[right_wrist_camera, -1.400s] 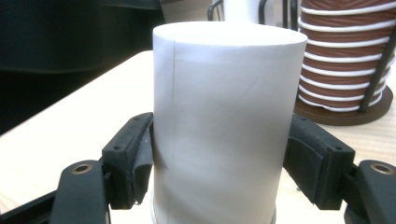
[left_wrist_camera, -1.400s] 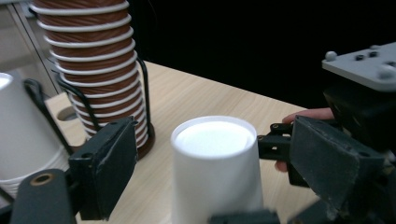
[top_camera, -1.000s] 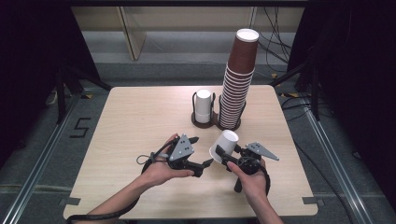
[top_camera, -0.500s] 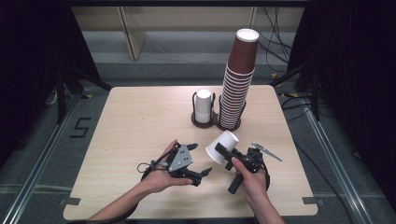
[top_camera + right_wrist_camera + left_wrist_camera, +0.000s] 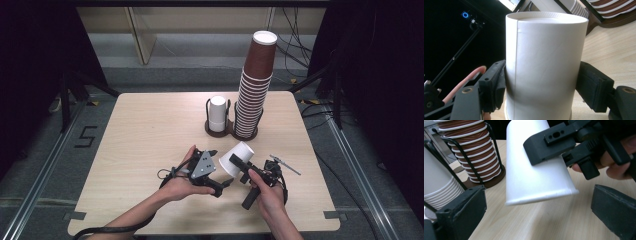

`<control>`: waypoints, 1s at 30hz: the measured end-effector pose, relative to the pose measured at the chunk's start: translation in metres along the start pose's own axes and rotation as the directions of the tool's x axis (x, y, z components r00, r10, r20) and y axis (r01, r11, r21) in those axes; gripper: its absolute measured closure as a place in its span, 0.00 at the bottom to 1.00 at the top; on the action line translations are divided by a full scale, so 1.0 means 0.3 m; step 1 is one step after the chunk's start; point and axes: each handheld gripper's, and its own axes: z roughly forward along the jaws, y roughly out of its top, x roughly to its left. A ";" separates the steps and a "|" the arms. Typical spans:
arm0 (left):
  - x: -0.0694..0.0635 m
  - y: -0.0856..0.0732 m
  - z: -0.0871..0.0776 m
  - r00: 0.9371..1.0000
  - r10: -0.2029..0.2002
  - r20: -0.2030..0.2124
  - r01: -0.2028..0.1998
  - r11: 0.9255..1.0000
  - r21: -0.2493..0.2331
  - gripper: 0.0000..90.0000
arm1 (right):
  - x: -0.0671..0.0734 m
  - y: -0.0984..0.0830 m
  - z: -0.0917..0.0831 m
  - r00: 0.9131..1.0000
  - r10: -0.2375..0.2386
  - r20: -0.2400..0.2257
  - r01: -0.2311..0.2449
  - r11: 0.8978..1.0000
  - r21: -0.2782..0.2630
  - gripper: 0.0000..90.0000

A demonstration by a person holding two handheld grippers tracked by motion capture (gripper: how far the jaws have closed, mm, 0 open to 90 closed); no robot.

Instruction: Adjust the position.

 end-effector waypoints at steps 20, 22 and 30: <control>0.002 -0.004 0.086 1.000 -0.005 0.008 0.005 1.000 0.012 0.05 | 0.004 -0.003 0.000 1.000 0.012 0.020 -0.012 1.000 0.004 0.33; 0.002 -0.005 0.089 1.000 -0.011 0.005 0.011 1.000 0.010 0.07 | 0.004 -0.004 -0.001 1.000 0.013 0.018 -0.013 1.000 0.002 0.33; 0.001 -0.010 0.085 1.000 -0.012 0.014 0.012 1.000 0.017 0.16 | 0.003 -0.005 0.001 1.000 0.009 0.020 -0.009 1.000 0.006 0.32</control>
